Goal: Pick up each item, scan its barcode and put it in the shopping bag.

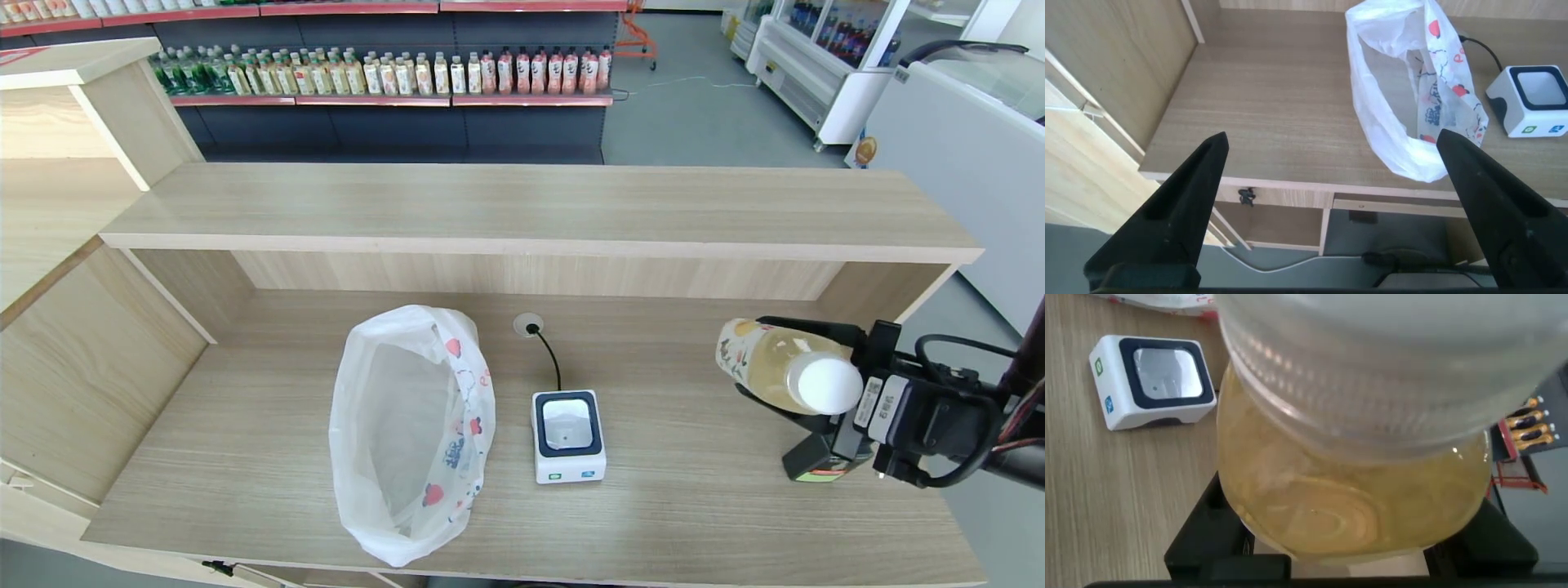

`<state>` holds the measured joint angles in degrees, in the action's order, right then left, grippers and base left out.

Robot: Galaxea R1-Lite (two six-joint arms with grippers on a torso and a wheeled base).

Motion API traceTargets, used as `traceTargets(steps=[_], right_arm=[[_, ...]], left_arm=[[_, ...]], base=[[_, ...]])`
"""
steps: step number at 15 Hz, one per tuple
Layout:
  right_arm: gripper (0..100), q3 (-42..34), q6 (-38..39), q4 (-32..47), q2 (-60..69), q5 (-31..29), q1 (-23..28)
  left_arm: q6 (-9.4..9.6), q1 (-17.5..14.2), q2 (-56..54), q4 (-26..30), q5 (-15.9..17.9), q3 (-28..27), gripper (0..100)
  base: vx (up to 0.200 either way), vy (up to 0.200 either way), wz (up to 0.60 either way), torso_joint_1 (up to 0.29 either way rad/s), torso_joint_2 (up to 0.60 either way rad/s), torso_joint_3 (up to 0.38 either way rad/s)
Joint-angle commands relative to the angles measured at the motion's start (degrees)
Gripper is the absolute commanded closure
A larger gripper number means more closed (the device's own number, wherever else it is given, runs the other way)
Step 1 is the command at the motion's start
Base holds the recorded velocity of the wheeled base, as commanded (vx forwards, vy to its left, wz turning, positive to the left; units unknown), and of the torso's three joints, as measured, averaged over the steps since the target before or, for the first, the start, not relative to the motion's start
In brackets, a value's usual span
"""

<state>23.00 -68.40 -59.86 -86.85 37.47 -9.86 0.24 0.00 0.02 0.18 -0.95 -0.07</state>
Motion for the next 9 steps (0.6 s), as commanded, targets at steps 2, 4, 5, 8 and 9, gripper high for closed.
traceTargets(steps=[2,4,5,8,9], right_arm=[[100,0.2,-1.1,-0.2,-0.3,0.1,-0.9],[100,0.0,-2.4,-0.3,0.3,0.1,-0.9],[100,-0.5,-2.5,-0.2,0.7,0.1,-0.9],[100,-0.6,-2.6,-0.2,1.2,0.1,-0.9],[100,-0.9,-2.7,-0.2,1.2,0.2,-0.9]], left_arm=[[0.02,0.0,0.0,0.0,0.0,0.0,0],[0.02,0.0,0.0,0.0,0.0,0.0,0],[0.02,0.0,0.0,0.0,0.0,0.0,0],[0.02,0.0,0.0,0.0,0.0,0.0,0],[0.02,0.0,0.0,0.0,0.0,0.0,0]], base=[[0.0,0.0,0.0,0.0,0.0,0.0],[0.0,0.0,0.0,0.0,0.0,0.0],[0.0,0.0,0.0,0.0,0.0,0.0],[0.0,0.0,0.0,0.0,0.0,0.0],[0.0,0.0,0.0,0.0,0.0,0.0]])
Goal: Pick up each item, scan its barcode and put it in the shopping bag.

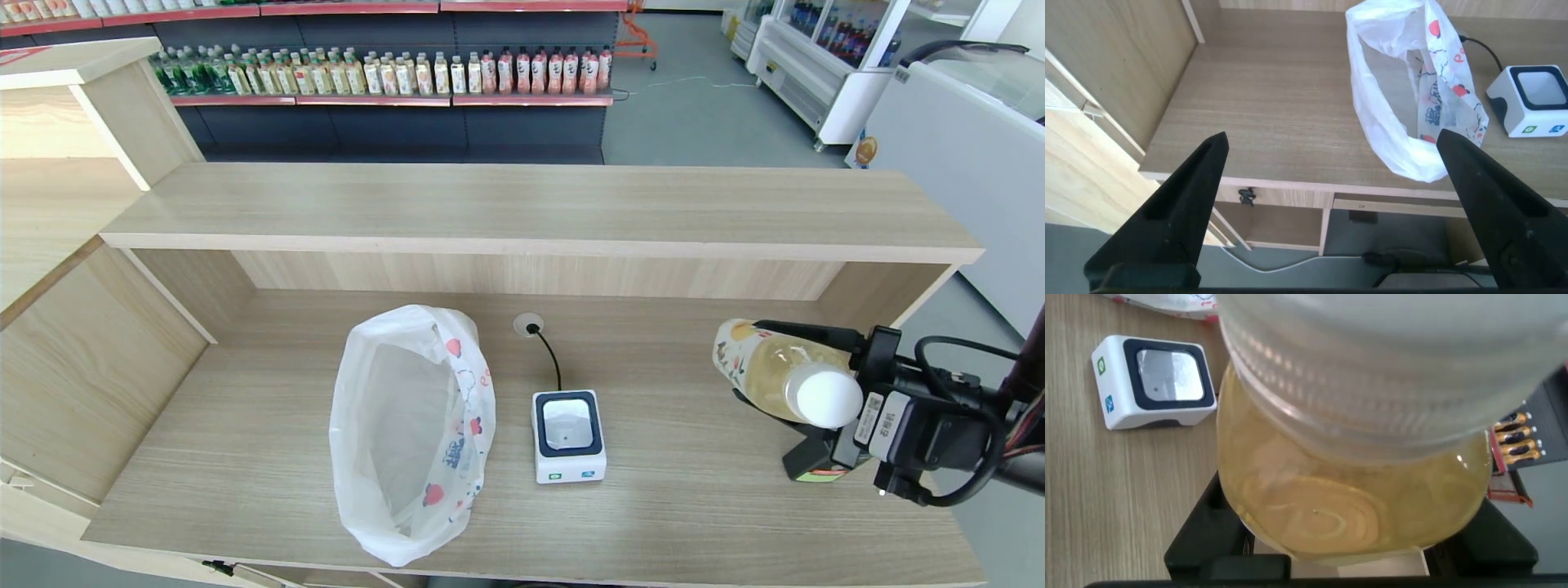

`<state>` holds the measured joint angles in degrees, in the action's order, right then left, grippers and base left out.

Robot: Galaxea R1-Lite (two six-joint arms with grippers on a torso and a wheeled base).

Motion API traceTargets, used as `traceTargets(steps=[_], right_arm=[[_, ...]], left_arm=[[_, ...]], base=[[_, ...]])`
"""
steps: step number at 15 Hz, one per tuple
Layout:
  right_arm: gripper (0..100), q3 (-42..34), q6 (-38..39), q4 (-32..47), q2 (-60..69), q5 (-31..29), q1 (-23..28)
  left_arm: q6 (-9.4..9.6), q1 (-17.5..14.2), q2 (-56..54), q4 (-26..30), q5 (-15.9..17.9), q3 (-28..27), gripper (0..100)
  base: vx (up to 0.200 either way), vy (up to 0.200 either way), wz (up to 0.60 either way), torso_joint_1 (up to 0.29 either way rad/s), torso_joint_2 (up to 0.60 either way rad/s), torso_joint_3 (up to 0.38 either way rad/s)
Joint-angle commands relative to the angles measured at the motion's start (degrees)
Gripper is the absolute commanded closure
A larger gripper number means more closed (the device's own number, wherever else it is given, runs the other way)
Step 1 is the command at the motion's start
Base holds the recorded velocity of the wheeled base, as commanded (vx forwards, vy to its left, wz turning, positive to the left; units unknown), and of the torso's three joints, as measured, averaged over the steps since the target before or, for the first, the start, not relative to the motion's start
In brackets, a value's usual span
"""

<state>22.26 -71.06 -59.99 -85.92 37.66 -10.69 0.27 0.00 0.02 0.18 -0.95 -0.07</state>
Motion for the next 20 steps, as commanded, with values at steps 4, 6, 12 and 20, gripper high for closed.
traceTargets(steps=[4,6,12,20], right_arm=[[100,-0.7,-0.9,0.0,0.3,0.0,0.0],[100,-0.5,-0.8,0.0,0.8,0.1,0.0],[100,-1.4,-0.7,0.0,1.6,1.5,0.0],[100,-6.4,-0.6,0.0,-1.2,7.8,4.5]], left_arm=[[0.08,0.0,0.0,0.0,0.0,0.0,0],[0.08,0.0,0.0,0.0,0.0,0.0,0],[0.0,0.0,0.0,0.0,0.0,0.0,0],[0.0,0.0,0.0,0.0,0.0,0.0,0]], base=[[0.0,0.0,0.0,0.0,0.0,0.0],[0.0,0.0,0.0,0.0,0.0,0.0],[0.0,0.167,0.0,0.004,0.0,0.001],[0.0,0.1,0.0,-0.002,0.0,0.002]])
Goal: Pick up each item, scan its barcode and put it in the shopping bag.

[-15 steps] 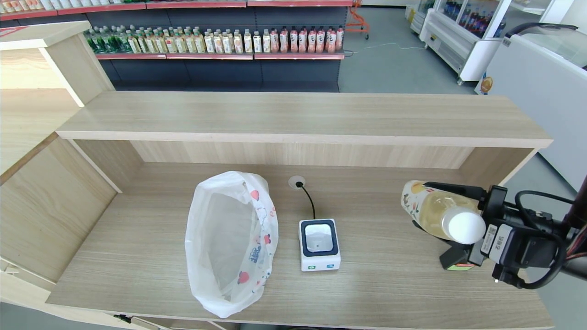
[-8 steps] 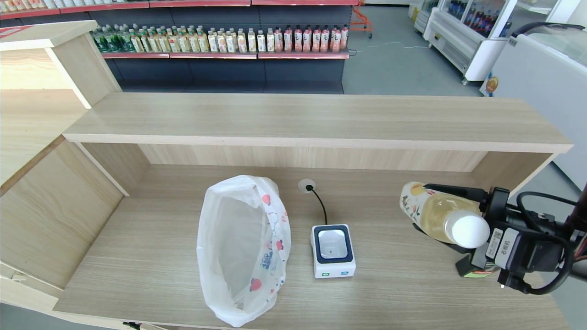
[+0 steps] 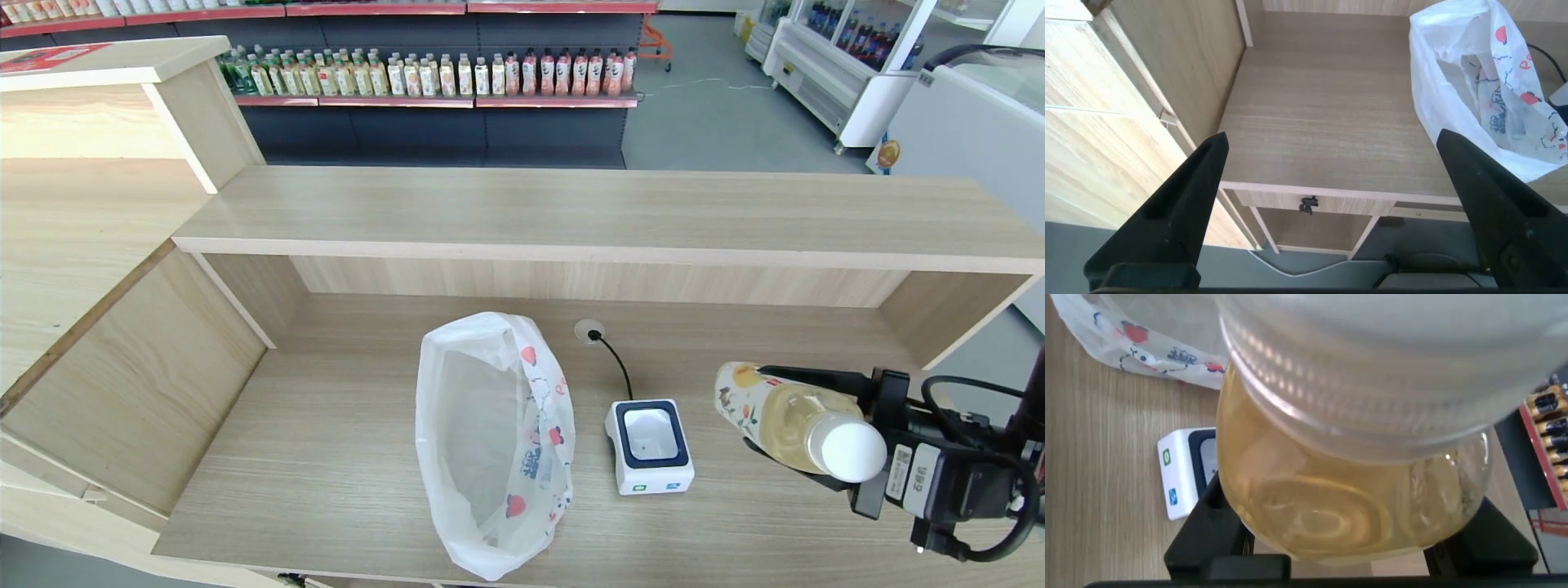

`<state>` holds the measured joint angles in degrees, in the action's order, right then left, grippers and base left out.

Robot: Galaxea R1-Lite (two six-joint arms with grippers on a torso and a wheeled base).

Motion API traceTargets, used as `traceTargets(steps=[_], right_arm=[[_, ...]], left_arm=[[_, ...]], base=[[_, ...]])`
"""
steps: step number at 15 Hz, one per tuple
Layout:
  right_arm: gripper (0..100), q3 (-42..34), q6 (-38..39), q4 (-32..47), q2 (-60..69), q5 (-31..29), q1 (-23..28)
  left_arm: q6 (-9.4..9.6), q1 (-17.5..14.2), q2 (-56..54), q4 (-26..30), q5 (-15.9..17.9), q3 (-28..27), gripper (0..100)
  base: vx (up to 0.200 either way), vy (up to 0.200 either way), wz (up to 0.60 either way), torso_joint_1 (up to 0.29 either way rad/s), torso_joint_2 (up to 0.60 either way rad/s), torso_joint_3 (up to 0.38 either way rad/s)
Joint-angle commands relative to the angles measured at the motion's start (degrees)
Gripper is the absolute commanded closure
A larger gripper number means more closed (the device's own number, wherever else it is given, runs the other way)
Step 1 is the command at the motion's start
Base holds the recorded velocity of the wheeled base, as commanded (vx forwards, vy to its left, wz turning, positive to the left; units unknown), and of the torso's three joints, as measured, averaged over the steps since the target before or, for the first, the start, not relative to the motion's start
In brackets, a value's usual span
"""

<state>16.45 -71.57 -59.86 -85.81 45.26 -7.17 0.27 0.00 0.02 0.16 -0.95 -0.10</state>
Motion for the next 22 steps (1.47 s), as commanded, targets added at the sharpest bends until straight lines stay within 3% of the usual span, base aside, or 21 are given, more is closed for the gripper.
traceTargets(steps=[1,9,12,16,22], right_arm=[[100,-0.8,-0.1,-0.1,-2.3,1.4,2.1],[100,2.8,-0.7,-0.1,-13.9,5.3,1.8],[100,7.8,-2.2,0.6,-18.0,11.1,1.7],[100,7.2,-3.7,0.6,-18.9,11.7,0.7],[100,8.8,-4.3,0.5,-23.3,14.4,4.4]], left_arm=[[0.0,0.0,0.0,0.0,0.0,0.0,0],[0.0,0.0,0.0,0.0,0.0,0.1,0],[0.0,0.0,0.0,0.0,0.0,0.0,0],[0.0,0.0,0.0,0.0,0.0,0.0,0],[0.0,0.0,0.0,0.0,0.0,0.0,0]], base=[[0.0,0.0,0.0,0.0,0.0,0.0],[0.0,0.0,0.0,0.0,0.0,0.0],[0.0,0.0,0.0,0.0,0.0,0.0],[0.0,0.0,0.0,0.0,0.0,0.0],[0.0,0.0,0.0,0.0,0.0,0.0]])
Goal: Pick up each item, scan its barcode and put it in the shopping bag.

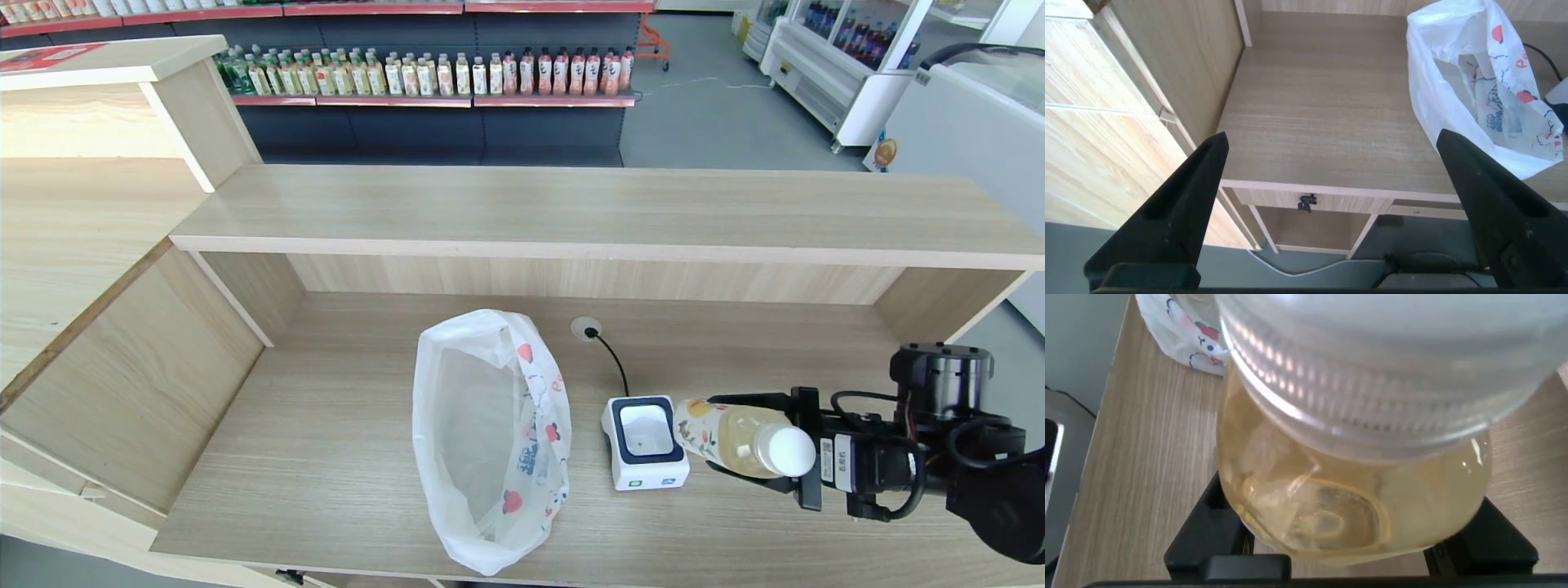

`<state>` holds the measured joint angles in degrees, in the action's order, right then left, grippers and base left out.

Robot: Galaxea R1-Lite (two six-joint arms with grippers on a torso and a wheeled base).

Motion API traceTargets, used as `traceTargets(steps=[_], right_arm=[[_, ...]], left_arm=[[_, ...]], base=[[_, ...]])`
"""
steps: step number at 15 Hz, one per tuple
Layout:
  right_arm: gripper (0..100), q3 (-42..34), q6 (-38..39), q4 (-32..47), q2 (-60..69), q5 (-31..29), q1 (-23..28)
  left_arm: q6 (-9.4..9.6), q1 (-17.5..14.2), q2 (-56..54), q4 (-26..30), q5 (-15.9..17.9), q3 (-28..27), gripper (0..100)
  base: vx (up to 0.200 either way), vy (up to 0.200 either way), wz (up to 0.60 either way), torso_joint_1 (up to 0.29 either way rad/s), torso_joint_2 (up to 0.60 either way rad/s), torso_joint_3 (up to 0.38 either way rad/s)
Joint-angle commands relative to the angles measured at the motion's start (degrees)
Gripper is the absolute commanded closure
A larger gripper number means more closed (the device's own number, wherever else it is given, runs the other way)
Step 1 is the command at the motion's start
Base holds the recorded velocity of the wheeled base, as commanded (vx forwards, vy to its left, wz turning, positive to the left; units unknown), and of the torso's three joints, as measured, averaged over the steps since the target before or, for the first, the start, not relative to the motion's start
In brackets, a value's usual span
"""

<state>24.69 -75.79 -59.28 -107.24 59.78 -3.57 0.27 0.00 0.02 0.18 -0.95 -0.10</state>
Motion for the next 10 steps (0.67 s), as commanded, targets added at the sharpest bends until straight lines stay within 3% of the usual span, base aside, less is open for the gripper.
traceTargets(steps=[1,10], right_arm=[[100,1.8,-0.1,0.0,-3.0,-0.1,0.9],[100,11.3,-0.1,-0.2,-11.3,-0.1,-3.5]], left_arm=[[0.0,0.0,0.0,0.0,0.0,0.0,0],[0.0,0.0,0.0,0.0,0.0,0.0,0]], base=[[0.0,0.0,0.0,0.0,0.0,0.0],[0.0,0.0,0.0,0.0,0.0,0.0]])
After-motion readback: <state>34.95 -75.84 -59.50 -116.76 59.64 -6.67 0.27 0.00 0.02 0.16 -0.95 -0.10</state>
